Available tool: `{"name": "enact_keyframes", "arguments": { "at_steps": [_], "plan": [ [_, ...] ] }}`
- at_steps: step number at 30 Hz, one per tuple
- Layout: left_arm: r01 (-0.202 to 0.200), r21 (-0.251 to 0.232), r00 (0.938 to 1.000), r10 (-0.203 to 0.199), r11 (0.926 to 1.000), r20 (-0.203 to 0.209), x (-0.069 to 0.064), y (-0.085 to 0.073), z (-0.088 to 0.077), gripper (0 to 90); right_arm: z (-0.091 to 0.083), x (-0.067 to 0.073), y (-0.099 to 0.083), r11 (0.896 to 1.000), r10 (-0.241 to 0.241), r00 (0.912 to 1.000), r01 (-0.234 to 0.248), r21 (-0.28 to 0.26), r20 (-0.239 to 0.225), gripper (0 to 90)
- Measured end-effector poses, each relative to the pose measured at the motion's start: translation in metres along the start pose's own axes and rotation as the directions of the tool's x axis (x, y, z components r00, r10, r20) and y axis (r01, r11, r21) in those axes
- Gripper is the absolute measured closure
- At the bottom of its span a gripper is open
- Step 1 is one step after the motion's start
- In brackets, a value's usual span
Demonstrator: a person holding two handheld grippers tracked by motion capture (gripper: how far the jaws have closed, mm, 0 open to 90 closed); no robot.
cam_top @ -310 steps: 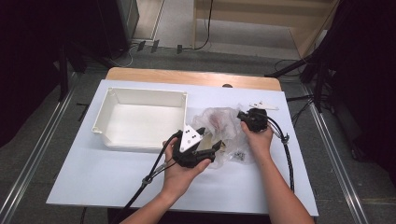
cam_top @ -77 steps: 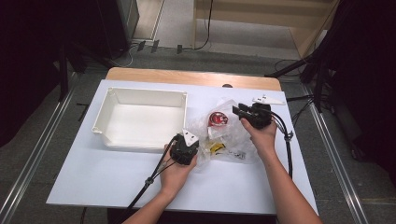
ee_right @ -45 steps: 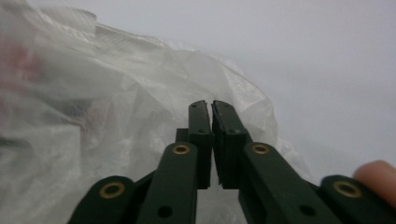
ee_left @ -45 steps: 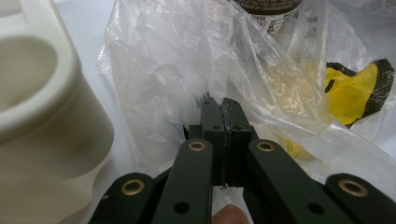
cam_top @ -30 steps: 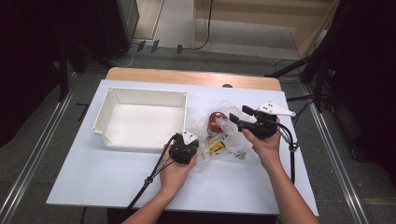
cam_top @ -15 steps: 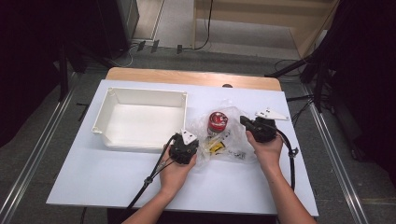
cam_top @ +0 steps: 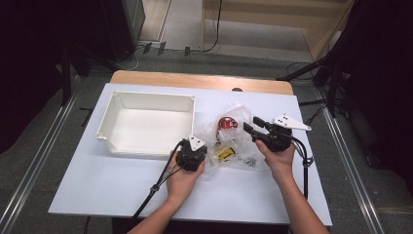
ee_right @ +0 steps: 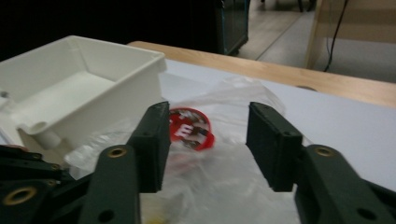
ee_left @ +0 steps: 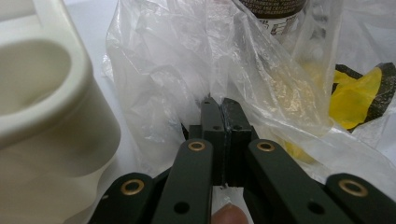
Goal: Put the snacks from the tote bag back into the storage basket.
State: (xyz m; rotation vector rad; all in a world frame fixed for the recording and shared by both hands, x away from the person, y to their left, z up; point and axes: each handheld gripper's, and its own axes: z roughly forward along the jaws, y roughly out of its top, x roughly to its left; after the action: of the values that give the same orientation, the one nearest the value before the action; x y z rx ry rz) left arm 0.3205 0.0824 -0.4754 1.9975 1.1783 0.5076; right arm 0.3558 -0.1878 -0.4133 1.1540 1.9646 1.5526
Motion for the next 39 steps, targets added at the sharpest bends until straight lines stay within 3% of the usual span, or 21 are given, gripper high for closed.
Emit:
{"name": "enact_keyframes", "arguments": {
  "at_steps": [4, 7, 10, 12, 14, 18, 21, 23, 30, 34, 39],
  "plan": [
    [0.002, -0.003, 1.0, -0.002, 1.0, 0.001, 0.0, 0.0, 0.0, 90.0, 0.006, 0.011, 0.0, 1.0, -0.027, 0.9991, 0.027, 0.008, -0.032, 30.4],
    [0.001, -0.002, 1.0, -0.001, 1.0, 0.001, 0.0, 0.0, 0.0, 90.0, 0.017, 0.025, -0.007, 0.995, -0.079, 0.9965, 0.081, 0.062, -0.027, 22.7],
    [0.002, -0.004, 1.0, -0.002, 1.0, -0.001, 0.0, 0.0, 0.0, 90.0, 0.026, 0.033, -0.014, 0.989, -0.107, 0.9941, 0.108, 0.104, -0.015, 20.6],
    [0.005, -0.004, 1.0, -0.005, 1.0, -0.001, 0.0, 0.0, 0.0, 90.0, 0.032, 0.036, -0.02, 0.983, -0.117, 0.993, 0.113, 0.143, 0.019, 26.6],
    [0.004, -0.003, 1.0, -0.004, 1.0, 0.0, 0.0, 0.0, -0.001, 90.0, 0.038, 0.034, -0.027, 0.976, -0.128, 0.9889, 0.113, 0.186, 0.074, 38.9],
    [0.004, -0.003, 1.0, -0.004, 1.0, 0.002, 0.001, -0.001, -0.001, 90.0, 0.041, 0.024, -0.037, 0.958, -0.108, 0.9929, 0.091, 0.27, 0.049, 61.0],
    [0.003, -0.001, 1.0, -0.003, 1.0, 0.001, 0.001, 0.0, -0.001, 90.0, 0.037, 0.017, -0.038, 0.952, -0.112, 0.993, 0.096, 0.291, 0.039, 72.9],
    [0.003, 0.0, 1.0, -0.003, 1.0, 0.0, 0.001, 0.0, -0.001, 90.0, 0.033, 0.01, -0.038, 0.952, -0.091, 0.9943, 0.071, 0.299, 0.055, 78.5],
    [0.01, -0.001, 0.9999, -0.01, 1.0, 0.005, 0.001, 0.0, -0.001, 90.0, 0.036, -0.009, -0.047, 0.936, -0.041, 0.9928, -0.001, 0.352, 0.113, 80.2],
    [0.01, -0.001, 0.9999, -0.01, 0.9999, 0.006, 0.002, 0.0, -0.001, 90.0, 0.038, -0.011, -0.05, 0.93, -0.059, 0.9915, 0.013, 0.367, 0.116, 76.9],
    [0.011, -0.002, 0.9999, -0.011, 0.9999, 0.006, 0.002, 0.0, -0.001, 90.0, 0.034, -0.008, -0.045, 0.947, -0.075, 0.997, 0.066, 0.313, 0.018, 63.7]
  ]
}}
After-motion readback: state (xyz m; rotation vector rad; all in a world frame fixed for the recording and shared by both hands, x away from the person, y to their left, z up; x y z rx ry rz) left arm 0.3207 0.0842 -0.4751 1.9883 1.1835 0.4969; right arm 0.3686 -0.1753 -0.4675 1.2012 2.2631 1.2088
